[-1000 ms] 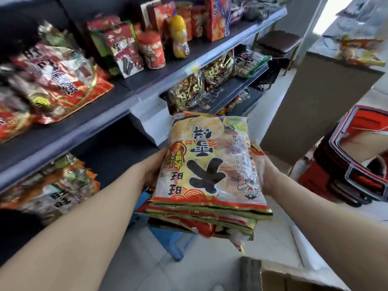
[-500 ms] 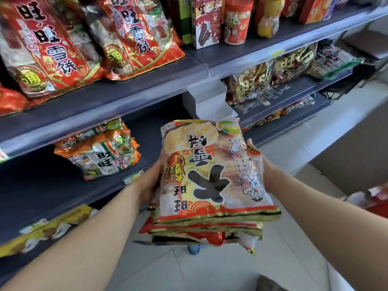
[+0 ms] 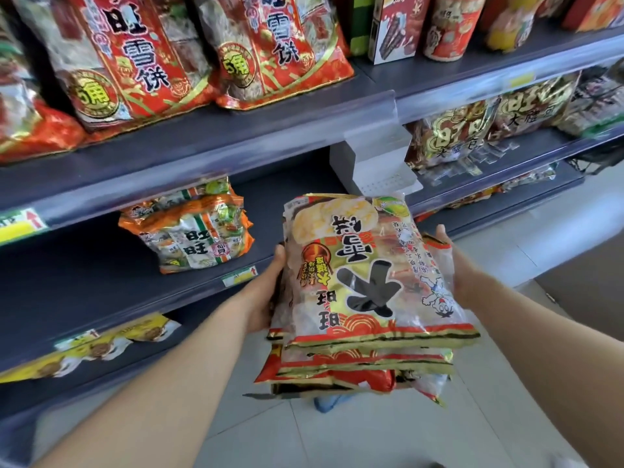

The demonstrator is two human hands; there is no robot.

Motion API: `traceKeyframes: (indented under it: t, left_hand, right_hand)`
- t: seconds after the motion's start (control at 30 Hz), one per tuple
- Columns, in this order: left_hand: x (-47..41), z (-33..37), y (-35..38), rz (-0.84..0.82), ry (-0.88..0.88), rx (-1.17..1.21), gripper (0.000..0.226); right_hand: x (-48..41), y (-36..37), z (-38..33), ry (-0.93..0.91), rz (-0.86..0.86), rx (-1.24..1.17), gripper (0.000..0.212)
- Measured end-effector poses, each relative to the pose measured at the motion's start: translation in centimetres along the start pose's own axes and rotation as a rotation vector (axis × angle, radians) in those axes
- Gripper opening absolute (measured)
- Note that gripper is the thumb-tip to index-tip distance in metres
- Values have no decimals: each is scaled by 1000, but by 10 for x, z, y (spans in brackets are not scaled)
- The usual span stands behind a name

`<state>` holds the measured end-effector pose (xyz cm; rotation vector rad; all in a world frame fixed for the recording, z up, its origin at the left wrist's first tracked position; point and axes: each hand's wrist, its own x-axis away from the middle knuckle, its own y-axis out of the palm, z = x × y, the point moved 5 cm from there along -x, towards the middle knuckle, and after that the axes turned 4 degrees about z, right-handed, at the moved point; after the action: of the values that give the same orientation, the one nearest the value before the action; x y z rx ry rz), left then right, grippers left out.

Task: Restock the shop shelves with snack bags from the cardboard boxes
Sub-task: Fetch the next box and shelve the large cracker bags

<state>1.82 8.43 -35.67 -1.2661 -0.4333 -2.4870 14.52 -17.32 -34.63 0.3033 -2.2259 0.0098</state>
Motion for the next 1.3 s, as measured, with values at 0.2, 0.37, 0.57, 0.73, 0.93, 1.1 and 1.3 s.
traceKeyframes:
  t: [0.2, 0.37, 0.57, 0.73, 0.93, 1.1, 1.3]
  left_hand:
    - [43, 52, 11, 392, 284, -133, 68]
    - [85, 73, 43, 393, 321, -462, 74]
    - [98, 53, 56, 202, 169, -482, 75]
    - [105, 43, 61, 170, 162, -502, 67]
    - [104, 44, 57, 155, 220, -410, 57]
    - [104, 58, 51, 148, 264, -375, 90]
    - [129, 88, 66, 122, 447, -523, 54]
  right_hand:
    - [55, 3, -39, -62, 289, 187, 64]
    - [117, 33, -70, -229, 341, 449, 54]
    - [140, 57, -49, -194, 261, 693, 67]
    - [141, 60, -36, -210, 292, 746, 77]
    - [135, 56, -26, -270, 414, 844, 81]
    - [141, 73, -37, -361, 434, 996, 89]
    - [175, 106, -84, -617, 348, 1423, 102]
